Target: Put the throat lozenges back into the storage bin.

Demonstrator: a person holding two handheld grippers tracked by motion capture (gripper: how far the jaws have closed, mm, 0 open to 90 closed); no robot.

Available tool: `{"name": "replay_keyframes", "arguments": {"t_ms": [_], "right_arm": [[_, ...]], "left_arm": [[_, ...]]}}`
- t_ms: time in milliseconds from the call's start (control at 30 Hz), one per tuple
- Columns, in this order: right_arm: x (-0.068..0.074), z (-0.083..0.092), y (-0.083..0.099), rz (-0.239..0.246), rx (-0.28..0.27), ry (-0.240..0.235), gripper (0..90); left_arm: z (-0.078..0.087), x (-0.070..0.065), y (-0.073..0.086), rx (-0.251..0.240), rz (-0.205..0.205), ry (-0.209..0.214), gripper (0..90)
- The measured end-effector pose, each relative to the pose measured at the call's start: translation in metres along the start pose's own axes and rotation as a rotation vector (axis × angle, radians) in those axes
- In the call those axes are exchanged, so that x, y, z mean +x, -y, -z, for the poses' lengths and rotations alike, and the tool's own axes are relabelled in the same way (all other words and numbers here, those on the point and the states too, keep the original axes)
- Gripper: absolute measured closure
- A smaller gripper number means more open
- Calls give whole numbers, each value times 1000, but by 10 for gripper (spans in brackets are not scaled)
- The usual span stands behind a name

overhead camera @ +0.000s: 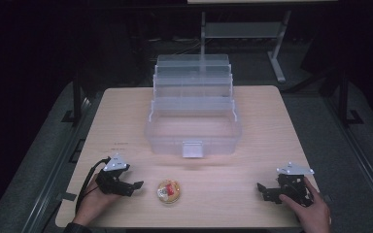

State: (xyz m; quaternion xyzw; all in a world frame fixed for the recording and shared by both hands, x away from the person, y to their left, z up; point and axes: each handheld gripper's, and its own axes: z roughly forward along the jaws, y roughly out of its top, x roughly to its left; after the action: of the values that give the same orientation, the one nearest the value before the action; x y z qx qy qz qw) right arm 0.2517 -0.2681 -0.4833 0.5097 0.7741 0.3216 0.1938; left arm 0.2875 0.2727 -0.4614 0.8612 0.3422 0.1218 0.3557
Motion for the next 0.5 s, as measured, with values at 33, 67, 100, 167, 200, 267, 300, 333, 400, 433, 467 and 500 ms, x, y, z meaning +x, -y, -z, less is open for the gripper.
{"name": "replay_keyframes", "arguments": {"t_ms": [33,67,100,167,200,267,300,333,400,433,467,500], "right_arm": [[0,0,0,0,0,0,0],[0,0,0,0,0,0,0],[0,0,0,0,0,0,0],[0,0,0,0,0,0,0],[0,0,0,0,0,0,0],[0,0,0,0,0,0,0],[0,0,0,0,0,0,0],[0,0,0,0,0,0,0],[0,0,0,0,0,0,0],[0,0,0,0,0,0,0],[0,0,0,0,0,0,0],[0,0,0,0,0,0,0]], "left_arm": [[0,0,0,0,2,2,130],[1,0,-1,5,3,4,130],[1,0,-1,5,5,6,130],[2,-1,-2,5,6,8,131],[2,-1,-2,6,6,10,131],[3,-2,-3,6,6,14,132],[3,-3,-4,4,9,15,132],[3,-3,-4,7,6,16,133],[4,-4,-6,8,6,20,135],[5,-4,-6,8,8,20,135],[5,-4,-6,8,7,21,135],[5,-4,-6,8,7,21,136]]}}
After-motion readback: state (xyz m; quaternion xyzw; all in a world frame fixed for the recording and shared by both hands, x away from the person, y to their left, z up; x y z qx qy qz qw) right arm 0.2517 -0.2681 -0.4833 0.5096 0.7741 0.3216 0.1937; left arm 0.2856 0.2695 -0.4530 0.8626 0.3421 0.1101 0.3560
